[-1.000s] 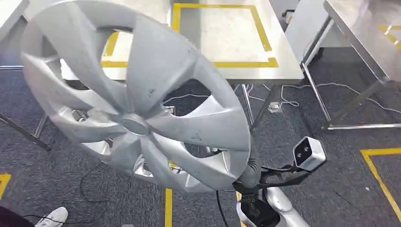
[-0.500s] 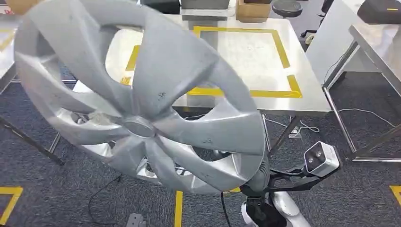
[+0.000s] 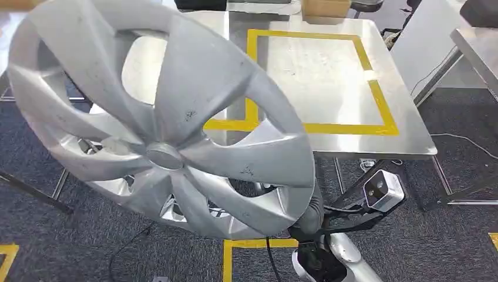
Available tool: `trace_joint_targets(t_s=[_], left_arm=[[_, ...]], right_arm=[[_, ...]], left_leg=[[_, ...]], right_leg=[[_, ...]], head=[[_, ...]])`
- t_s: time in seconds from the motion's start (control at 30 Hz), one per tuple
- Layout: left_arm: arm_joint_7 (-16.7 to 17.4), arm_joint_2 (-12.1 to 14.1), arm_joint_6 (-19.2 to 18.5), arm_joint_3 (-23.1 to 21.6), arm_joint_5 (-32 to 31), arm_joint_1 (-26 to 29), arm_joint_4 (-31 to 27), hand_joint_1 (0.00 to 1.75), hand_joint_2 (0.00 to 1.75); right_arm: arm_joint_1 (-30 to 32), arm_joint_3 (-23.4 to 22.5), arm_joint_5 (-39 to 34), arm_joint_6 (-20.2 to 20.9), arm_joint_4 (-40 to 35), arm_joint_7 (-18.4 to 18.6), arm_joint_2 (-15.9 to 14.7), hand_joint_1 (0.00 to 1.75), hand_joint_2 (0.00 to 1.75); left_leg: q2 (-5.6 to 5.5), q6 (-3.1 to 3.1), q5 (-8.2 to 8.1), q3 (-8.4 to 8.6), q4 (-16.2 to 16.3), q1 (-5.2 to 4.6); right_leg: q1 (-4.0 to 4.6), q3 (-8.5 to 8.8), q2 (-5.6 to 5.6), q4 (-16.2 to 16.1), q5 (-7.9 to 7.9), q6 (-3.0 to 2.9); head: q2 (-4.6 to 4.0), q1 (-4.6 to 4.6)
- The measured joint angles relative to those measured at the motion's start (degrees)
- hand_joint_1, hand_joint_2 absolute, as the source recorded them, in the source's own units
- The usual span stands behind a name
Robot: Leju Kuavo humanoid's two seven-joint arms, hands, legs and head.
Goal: Take the parts from the cabinet and place them on the table.
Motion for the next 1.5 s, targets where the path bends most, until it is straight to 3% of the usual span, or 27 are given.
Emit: trace_joint_targets(t_s=[0.1,0.17,0.23,0.3,0.37,0.43,0.53,0.57,0.67,0.73,0.97,1.0,1.03,1.1,1.3,1.5], left_arm=[[-0.06,-0.09,-0.02,-0.02,0.0,0.21,0.07,0.0,0.0],[-0.08,-0.22,-0.04,-0.07,0.0,0.71,0.24,0.0,0.0],[-0.09,-0.35,-0.04,-0.11,0.0,1.77,0.48,0.0,0.0],[-0.15,-0.39,-0.02,-0.15,-0.04,4.35,1.1,0.0,0.0],[-0.13,-0.44,-0.07,-0.42,-0.07,8.23,2.32,0.0,0.0],[-0.13,-0.5,-0.04,-0.59,-0.07,10.75,3.24,0.0,0.0],[-0.28,-0.52,-0.11,-0.92,-0.33,12.8,4.04,0.0,0.0],[-0.37,-0.63,-0.11,-0.96,-0.37,12.88,4.11,0.0,0.0],[-0.63,-0.5,-0.09,-0.98,-0.46,12.72,4.41,0.0,0.0],[-0.65,-0.42,-0.09,-0.96,-0.48,12.04,4.44,0.0,0.0],[-3.15,0.48,1.22,-0.96,0.35,4.9,4.15,0.0,0.0],[-3.19,0.66,1.2,-0.96,0.42,3.95,3.93,0.0,0.0],[-2.93,0.85,1.01,-0.96,0.55,3.02,3.72,0.0,0.0],[-1.54,1.07,0.42,-0.96,0.52,1.47,3.3,0.0,0.0],[4.2,1.64,-0.04,-0.96,0.42,0.06,2.8,0.0,0.0],[4.2,2.8,0.04,-0.96,0.37,-0.25,2.47,0.0,0.0]], right_arm=[[-0.08,0.0,-0.48,-0.02,0.37,-0.18,-0.15,1.75,1.75],[-0.22,-0.02,-0.61,0.0,0.85,-0.39,-0.26,1.75,1.75],[-0.17,0.0,-0.89,0.0,1.53,-0.46,-0.5,1.75,1.75],[0.77,0.02,-0.85,0.09,2.69,-0.52,-1.27,1.75,1.75],[2.24,0.04,-0.96,0.07,5.49,-0.68,-2.65,1.75,1.75],[3.49,0.07,-1.09,0.07,7.87,-0.66,-3.56,1.75,1.75],[4.51,0.22,-1.7,0.24,9.59,-0.52,-4.15,1.75,1.75],[4.5,0.22,-1.94,0.33,10.03,-0.52,-4.15,1.75,1.75],[4.51,0.26,-2.19,0.44,11.04,-0.52,-4.17,1.75,1.75],[4.39,0.26,-2.21,0.46,11.32,-0.52,-4.09,1.75,1.75],[0.62,0.44,-2.08,1.42,9.02,-0.07,-2.23,1.75,1.75],[0.1,0.44,-2.14,1.53,8.46,-0.04,-1.79,1.75,1.75],[-0.15,0.44,-2.47,1.66,7.83,-0.04,-1.22,1.75,1.75],[-0.12,0.5,-3.15,2.23,7.19,-0.44,-0.31,1.75,1.75],[1.98,0.59,-4.17,3.45,6.8,-2.52,0.48,1.75,1.75],[2.35,0.59,-3.82,3.69,6.8,-3.06,0.9,1.75,1.75]], left_leg=[[-0.43,0.11,0.06,-1.6,-0.1,0.23],[-0.6,0.46,0.48,-3.55,-0.23,0.33],[-0.66,0.8,1.24,-5.58,-0.57,0.67],[-0.33,0.68,1.29,-4.57,-1.1,1.24],[-0.06,0.66,1.24,-2.82,-2.38,1.45],[-0.06,0.74,1.4,-1.3,-3.82,1.47],[-0.23,1.15,2.09,1.17,-6.21,1.32],[-0.23,1.03,2.17,2.06,-7.04,1.32],[-0.33,1.08,2.29,5.17,-8.73,1.18],[-0.46,1.01,2.11,6.33,-8.92,0.98],[-1.08,1.79,1.69,7.16,-8.53,-0.58],[-1.07,1.88,1.63,7.09,-8.28,-0.84],[-1.04,1.93,1.6,7.04,-8.02,-1.04],[-1.0,1.97,1.57,7.07,-7.75,-1.28],[-0.73,1.97,1.58,7.08,-7.39,-1.36],[-0.49,1.87,1.65,7.06,-7.31,-1.38]], right_leg=[[0.09,-0.37,-0.06,-1.36,-0.07,-0.01],[0.1,-1.14,-0.18,-2.3,0.02,0.16],[0.17,-2.41,-0.28,-3.11,0.62,1.3],[0.44,-1.23,0.26,-5.01,0.67,2.31],[0.51,1.29,0.56,-7.86,1.24,3.97],[0.55,2.97,0.88,-10.36,1.8,4.56],[0.48,5.89,0.9,-14.06,2.8,4.67],[0.47,6.88,0.94,-14.82,3.1,4.77],[0.42,9.91,0.91,-17.27,3.75,4.35],[0.32,10.98,0.87,-17.37,3.62,4.15],[-0.74,9.88,0.34,-12.92,2.96,3.21],[-0.87,9.55,0.3,-12.33,2.58,2.65],[-1.08,9.29,0.23,-11.78,2.38,2.55],[-1.29,8.97,0.14,-10.96,2.08,3.02],[-1.32,8.27,0.22,-9.55,1.84,2.82],[-1.32,7.82,0.37,-8.78,1.68,2.67]], head=[[0.0,0.9],[0.0,1.16],[0.0,1.35],[0.0,1.99],[0.0,2.8],[0.0,3.15],[0.0,3.76],[0.0,3.93],[0.0,4.41],[0.0,4.54],[0.0,5.11],[0.0,5.05],[0.0,5.03],[0.0,4.89],[0.0,4.7],[0.0,4.52]])
